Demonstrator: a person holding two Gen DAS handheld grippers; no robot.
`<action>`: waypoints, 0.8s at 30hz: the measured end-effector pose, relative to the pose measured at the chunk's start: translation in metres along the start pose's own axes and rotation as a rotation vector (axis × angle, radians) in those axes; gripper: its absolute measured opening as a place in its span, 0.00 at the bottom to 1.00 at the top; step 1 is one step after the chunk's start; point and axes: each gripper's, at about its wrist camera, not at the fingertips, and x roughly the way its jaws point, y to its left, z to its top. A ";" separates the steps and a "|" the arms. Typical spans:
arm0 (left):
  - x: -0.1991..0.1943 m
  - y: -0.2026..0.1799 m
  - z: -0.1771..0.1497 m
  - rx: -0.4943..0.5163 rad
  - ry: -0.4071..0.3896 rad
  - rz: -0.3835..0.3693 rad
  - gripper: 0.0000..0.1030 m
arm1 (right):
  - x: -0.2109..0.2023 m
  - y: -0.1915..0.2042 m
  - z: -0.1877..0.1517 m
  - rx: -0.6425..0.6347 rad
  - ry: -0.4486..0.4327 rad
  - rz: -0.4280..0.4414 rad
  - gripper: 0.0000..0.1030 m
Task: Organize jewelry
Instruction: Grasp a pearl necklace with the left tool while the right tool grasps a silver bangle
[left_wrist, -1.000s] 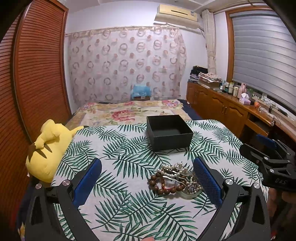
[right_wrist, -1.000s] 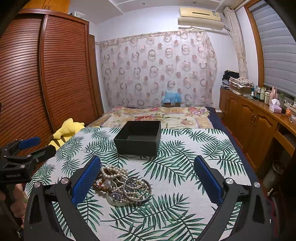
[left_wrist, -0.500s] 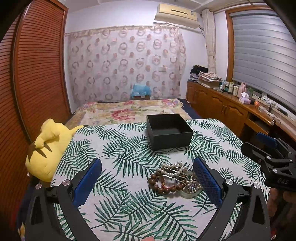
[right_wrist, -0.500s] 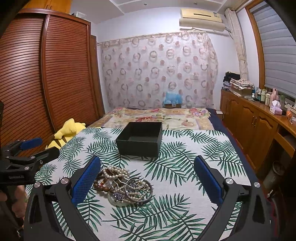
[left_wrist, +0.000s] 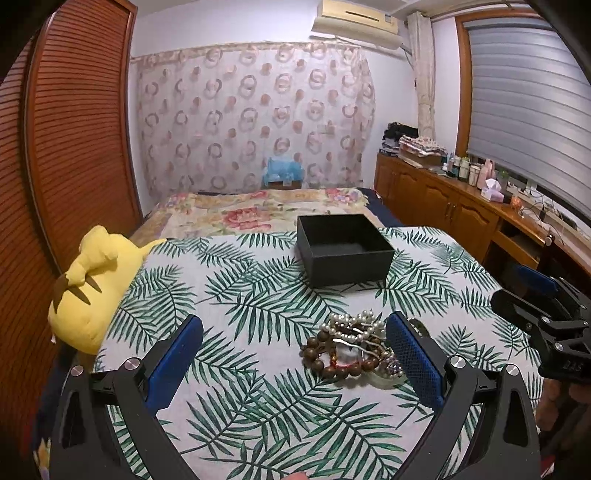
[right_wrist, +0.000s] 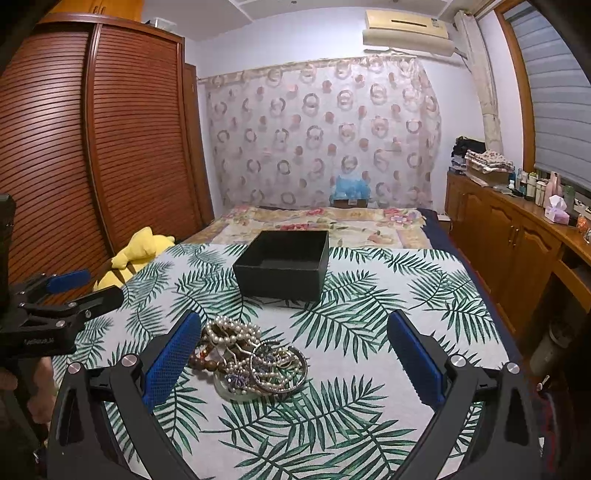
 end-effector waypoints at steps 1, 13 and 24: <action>0.003 0.002 -0.002 -0.001 0.007 -0.004 0.93 | 0.003 -0.001 -0.003 -0.005 0.009 0.001 0.98; 0.029 0.009 -0.015 0.019 0.077 -0.076 0.93 | 0.048 -0.004 -0.027 -0.046 0.185 0.098 0.79; 0.062 0.004 -0.016 0.059 0.171 -0.154 0.82 | 0.092 -0.002 -0.038 -0.037 0.332 0.195 0.79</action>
